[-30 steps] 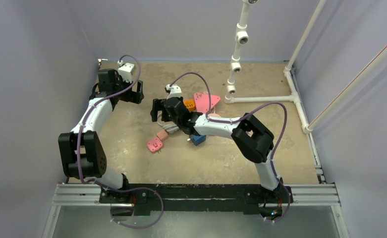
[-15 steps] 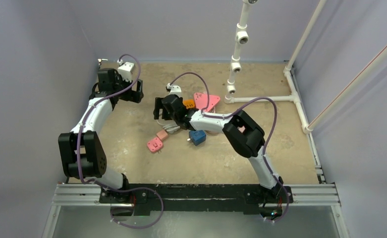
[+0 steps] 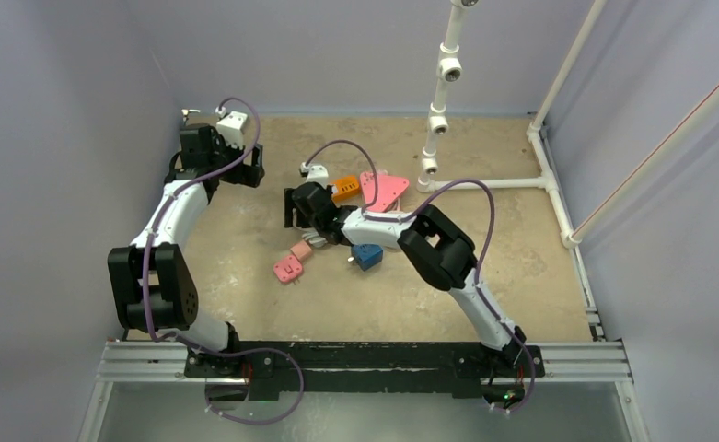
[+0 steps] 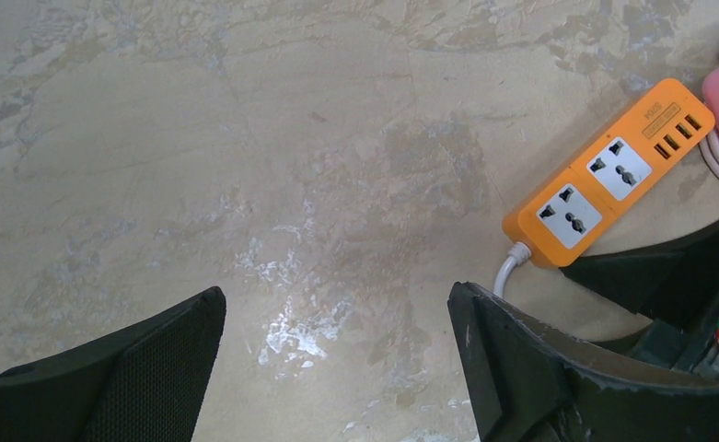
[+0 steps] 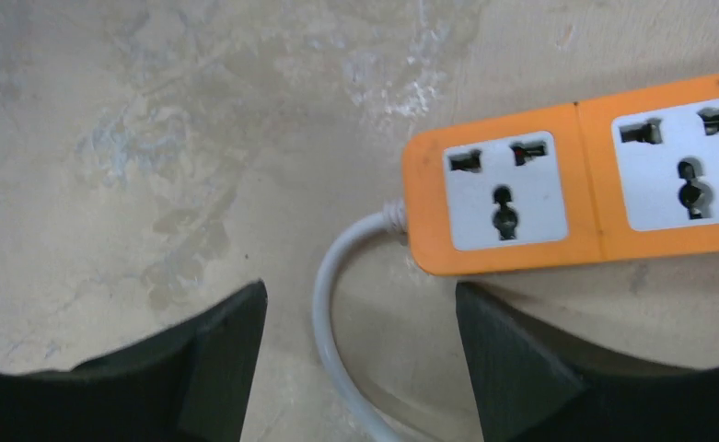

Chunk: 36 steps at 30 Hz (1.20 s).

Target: Insert the plug

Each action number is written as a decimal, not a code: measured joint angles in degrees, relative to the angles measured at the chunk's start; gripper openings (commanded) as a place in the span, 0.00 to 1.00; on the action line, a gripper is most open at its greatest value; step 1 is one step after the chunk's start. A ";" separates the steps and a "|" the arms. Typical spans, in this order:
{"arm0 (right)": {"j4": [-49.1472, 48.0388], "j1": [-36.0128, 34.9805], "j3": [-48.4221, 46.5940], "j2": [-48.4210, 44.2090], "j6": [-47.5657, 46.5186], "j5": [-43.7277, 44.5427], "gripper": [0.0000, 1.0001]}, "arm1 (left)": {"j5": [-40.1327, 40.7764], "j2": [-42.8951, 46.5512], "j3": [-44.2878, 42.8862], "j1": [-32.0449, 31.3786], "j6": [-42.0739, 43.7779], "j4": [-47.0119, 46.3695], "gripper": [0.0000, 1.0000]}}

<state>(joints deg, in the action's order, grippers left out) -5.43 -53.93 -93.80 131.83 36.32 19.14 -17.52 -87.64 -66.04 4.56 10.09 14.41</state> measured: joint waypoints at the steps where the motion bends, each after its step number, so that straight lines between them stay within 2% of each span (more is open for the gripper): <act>1: -0.20 -0.39 -0.52 0.33 -0.31 0.92 0.78 | 0.00 -0.02 0.00 0.07 0.00 0.00 0.89; 4: 0.02 -2.08 -0.61 0.48 -1.18 2.60 0.77 | -0.02 -0.02 0.00 0.52 -0.02 -0.11 0.88; 8: 0.31 -4.59 -0.61 0.61 -2.25 4.37 0.68 | -0.07 -0.13 0.00 0.94 0.00 -0.09 0.83; 10: 0.59 -5.35 -0.74 0.79 -2.82 5.46 0.57 | -0.11 -0.13 0.00 1.03 0.00 -0.15 0.79; 12: 0.85 -6.01 -0.90 0.98 -3.52 6.27 0.40 | -0.22 -0.13 0.00 1.07 -0.02 -0.13 0.76; 14: 1.70 -6.23 -1.25 1.29 -4.74 7.54 0.28 | -0.37 -0.13 0.00 1.07 -0.04 -0.13 0.73; 22: 0.72 -6.14 0.42 0.74 -10.56 10.49 0.00 | -1.38 -0.13 -0.07 1.11 -0.11 -0.11 0.69; 27: 1.05 -6.16 4.98 -5.99 -18.14 9.66 0.00 | -2.05 -0.70 -1.01 1.16 -0.24 0.20 0.66; 36: -9.11 -6.10 14.29 -32.57 -35.15 4.24 0.00 | -5.07 -0.70 -1.14 1.27 -0.63 0.48 0.61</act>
<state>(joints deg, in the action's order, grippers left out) -14.55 -60.03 -79.50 99.26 1.17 23.38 -22.59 -88.33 -67.18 5.82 9.45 14.90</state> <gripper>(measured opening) 0.004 0.625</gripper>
